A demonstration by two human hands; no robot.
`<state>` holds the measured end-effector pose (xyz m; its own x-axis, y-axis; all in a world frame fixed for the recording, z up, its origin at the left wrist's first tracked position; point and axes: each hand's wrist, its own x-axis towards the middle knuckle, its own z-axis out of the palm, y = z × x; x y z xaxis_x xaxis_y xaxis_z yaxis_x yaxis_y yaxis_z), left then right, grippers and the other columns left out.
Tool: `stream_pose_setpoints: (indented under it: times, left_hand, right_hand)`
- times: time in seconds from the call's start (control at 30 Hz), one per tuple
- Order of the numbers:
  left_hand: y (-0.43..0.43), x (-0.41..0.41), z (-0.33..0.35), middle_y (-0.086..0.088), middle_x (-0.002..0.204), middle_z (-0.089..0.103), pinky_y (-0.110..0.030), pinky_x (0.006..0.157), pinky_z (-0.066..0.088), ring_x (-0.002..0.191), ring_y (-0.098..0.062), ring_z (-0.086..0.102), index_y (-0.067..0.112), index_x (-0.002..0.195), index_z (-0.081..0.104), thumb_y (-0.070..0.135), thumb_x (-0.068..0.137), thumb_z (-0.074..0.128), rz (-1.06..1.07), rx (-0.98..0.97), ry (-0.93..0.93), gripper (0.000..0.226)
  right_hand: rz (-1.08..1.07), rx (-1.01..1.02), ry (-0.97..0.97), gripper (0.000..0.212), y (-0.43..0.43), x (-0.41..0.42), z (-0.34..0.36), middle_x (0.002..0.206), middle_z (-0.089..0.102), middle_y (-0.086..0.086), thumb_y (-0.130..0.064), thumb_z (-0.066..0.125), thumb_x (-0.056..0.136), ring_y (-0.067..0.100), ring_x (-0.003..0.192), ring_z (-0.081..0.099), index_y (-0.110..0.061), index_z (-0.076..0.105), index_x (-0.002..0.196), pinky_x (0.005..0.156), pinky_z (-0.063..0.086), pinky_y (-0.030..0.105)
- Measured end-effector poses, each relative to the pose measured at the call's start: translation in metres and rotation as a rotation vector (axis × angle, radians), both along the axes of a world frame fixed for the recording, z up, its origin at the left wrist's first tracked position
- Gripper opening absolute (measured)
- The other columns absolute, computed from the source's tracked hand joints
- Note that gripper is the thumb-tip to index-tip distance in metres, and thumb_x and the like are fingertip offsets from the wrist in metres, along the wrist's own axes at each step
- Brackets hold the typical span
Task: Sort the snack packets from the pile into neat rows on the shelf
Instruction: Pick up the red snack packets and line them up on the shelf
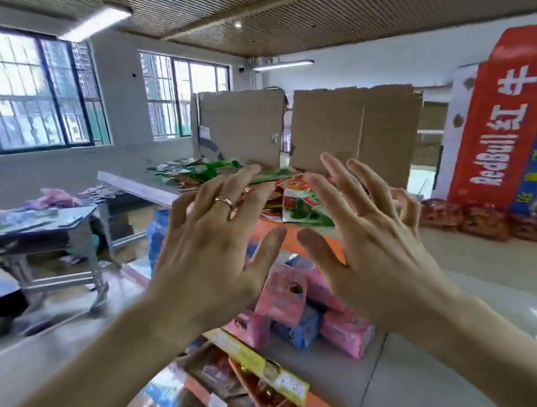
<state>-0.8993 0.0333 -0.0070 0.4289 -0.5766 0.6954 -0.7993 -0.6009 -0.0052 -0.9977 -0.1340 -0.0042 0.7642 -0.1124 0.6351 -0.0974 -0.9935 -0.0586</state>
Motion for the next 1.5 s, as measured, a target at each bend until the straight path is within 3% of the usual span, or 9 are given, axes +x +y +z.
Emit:
stream_pose_setpoints:
  times: [0.5, 0.9, 1.07, 1.23, 1.5]
  left_hand:
    - [0.110, 0.101, -0.021, 0.005, 0.157, 0.031, -0.049, 0.110, 0.028, 0.142, -0.021, 0.031, 0.029, 0.146, 0.035, 0.053, 0.096, 0.029, 0.103, 0.050, 0.037, 0.055]
    - [0.115, 0.194, -0.050, 0.003, 0.155, 0.035, -0.052, 0.107, 0.034, 0.138, -0.024, 0.036, 0.023, 0.142, 0.041, 0.052, 0.095, 0.032, 0.151, 0.033, 0.062, 0.056]
    - [0.122, 0.256, -0.044, 0.003, 0.155, 0.036, -0.049, 0.106, 0.034, 0.137, -0.024, 0.037, 0.024, 0.142, 0.042, 0.054, 0.095, 0.030, 0.156, 0.065, 0.030, 0.057]
    - [0.115, 0.315, -0.029, 0.002, 0.152, 0.042, -0.049, 0.105, 0.035, 0.136, -0.024, 0.039, 0.024, 0.142, 0.045, 0.055, 0.095, 0.027, 0.146, 0.067, 0.016, 0.059]
    - [0.092, 0.406, -0.011, 0.003, 0.146, 0.049, -0.043, 0.098, 0.039, 0.130, -0.022, 0.046, 0.022, 0.138, 0.049, 0.051, 0.092, 0.036, 0.100, 0.121, -0.095, 0.056]
  right_hand:
    - [0.049, 0.097, 0.108, 0.067, 0.104, 0.110, -0.021, 0.162, -0.010, -0.016, -0.064, 0.021, 0.091, 0.009, 0.148, -0.012, -0.038, 0.011, 0.151, 0.116, 0.004, 0.058]
    - [0.104, 0.106, 0.177, 0.058, 0.110, 0.204, -0.025, 0.162, 0.006, -0.015, -0.056, 0.036, 0.098, 0.006, 0.147, -0.002, -0.037, 0.019, 0.149, 0.115, 0.001, 0.050]
    - [0.102, 0.134, 0.176, 0.058, 0.113, 0.266, -0.024, 0.161, 0.011, -0.014, -0.058, 0.030, 0.095, 0.008, 0.147, 0.002, -0.036, 0.020, 0.148, 0.117, 0.004, 0.055]
    - [0.088, 0.162, 0.139, 0.053, 0.110, 0.328, -0.014, 0.158, 0.021, -0.015, -0.054, 0.040, 0.097, 0.008, 0.145, 0.010, -0.036, 0.027, 0.145, 0.116, 0.007, 0.054]
    - [-0.014, 0.115, 0.120, 0.050, 0.092, 0.408, 0.009, 0.155, 0.030, -0.011, -0.052, 0.039, 0.097, 0.012, 0.142, 0.020, -0.033, 0.036, 0.143, 0.112, 0.010, 0.045]
